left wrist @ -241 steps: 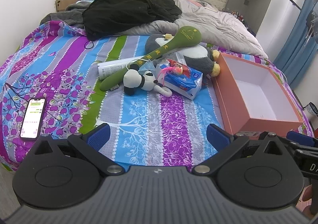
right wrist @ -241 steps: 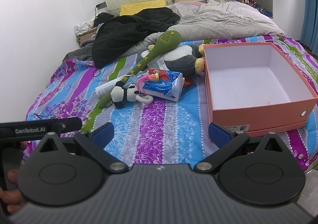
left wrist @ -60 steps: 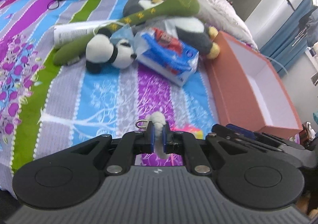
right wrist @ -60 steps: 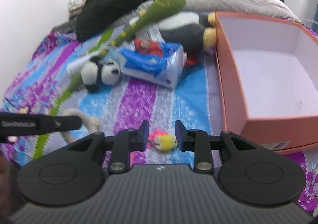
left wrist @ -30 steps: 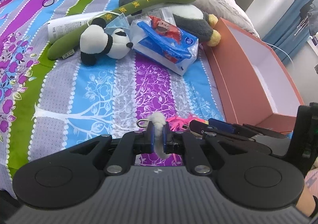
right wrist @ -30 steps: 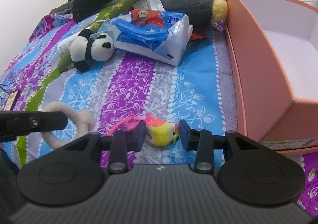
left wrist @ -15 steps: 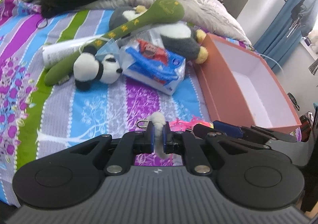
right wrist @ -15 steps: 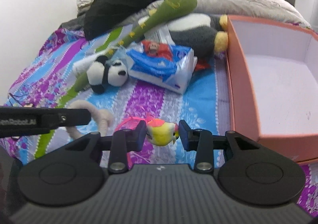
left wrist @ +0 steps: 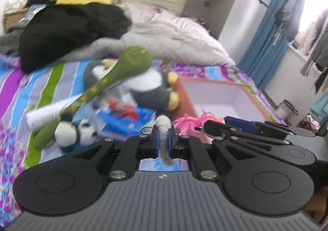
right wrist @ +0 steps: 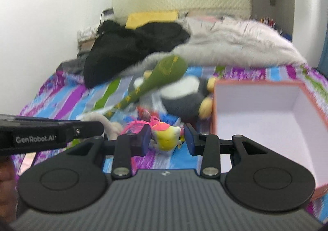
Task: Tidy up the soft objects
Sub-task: 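Lift both held plushes and carry them over the orange box, then open right gripper to drop the bird while left drops the white plush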
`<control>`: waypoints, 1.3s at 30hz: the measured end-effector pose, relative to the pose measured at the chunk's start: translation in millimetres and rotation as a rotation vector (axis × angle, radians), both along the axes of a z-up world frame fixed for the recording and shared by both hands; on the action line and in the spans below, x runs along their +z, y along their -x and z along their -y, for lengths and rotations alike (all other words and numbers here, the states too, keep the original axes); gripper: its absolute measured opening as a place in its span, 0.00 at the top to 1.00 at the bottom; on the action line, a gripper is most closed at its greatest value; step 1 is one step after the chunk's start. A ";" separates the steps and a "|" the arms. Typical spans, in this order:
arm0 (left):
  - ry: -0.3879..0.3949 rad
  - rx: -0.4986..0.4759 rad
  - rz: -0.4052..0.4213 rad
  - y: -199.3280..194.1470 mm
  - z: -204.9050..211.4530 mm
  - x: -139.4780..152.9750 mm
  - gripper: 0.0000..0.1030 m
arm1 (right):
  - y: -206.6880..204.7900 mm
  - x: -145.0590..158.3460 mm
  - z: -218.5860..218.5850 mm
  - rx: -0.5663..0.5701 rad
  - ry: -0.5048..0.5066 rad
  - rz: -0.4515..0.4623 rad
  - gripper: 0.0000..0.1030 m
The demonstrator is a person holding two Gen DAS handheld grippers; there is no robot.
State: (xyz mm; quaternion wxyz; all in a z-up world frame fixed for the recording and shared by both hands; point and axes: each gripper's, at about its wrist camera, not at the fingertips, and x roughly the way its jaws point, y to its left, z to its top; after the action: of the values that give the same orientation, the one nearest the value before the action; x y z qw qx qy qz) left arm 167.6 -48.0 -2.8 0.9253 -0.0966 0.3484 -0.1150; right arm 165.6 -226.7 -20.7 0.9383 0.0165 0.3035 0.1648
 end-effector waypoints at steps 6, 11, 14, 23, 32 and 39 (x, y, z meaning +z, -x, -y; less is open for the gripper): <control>0.010 -0.081 0.045 -20.1 41.5 25.1 0.91 | -9.6 28.8 40.5 -0.072 0.006 0.065 0.62; 0.015 -0.168 0.030 -47.4 92.2 34.0 0.91 | -18.5 37.0 79.2 -0.112 0.051 0.080 0.62; -0.011 -0.221 0.012 -65.1 124.3 32.4 0.91 | -27.4 35.3 108.1 -0.140 0.034 0.045 0.62; -0.048 -0.308 -0.169 -127.4 197.9 -28.9 0.91 | -60.4 -15.4 180.5 -0.219 0.026 -0.146 0.62; -0.077 -0.354 -0.328 -157.8 234.8 -96.8 0.91 | -82.6 -82.1 214.1 -0.238 0.025 -0.310 0.62; -0.109 -0.351 -0.345 -163.5 236.4 -112.7 0.79 | -87.3 -104.8 218.1 -0.259 0.005 -0.366 0.55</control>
State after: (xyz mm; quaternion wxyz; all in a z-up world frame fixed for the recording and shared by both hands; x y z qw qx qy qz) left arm 331.0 -284.3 -115.4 0.8217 -0.0029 0.5184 -0.2367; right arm 253.0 -444.8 -125.5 0.8809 0.0829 0.4646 0.0363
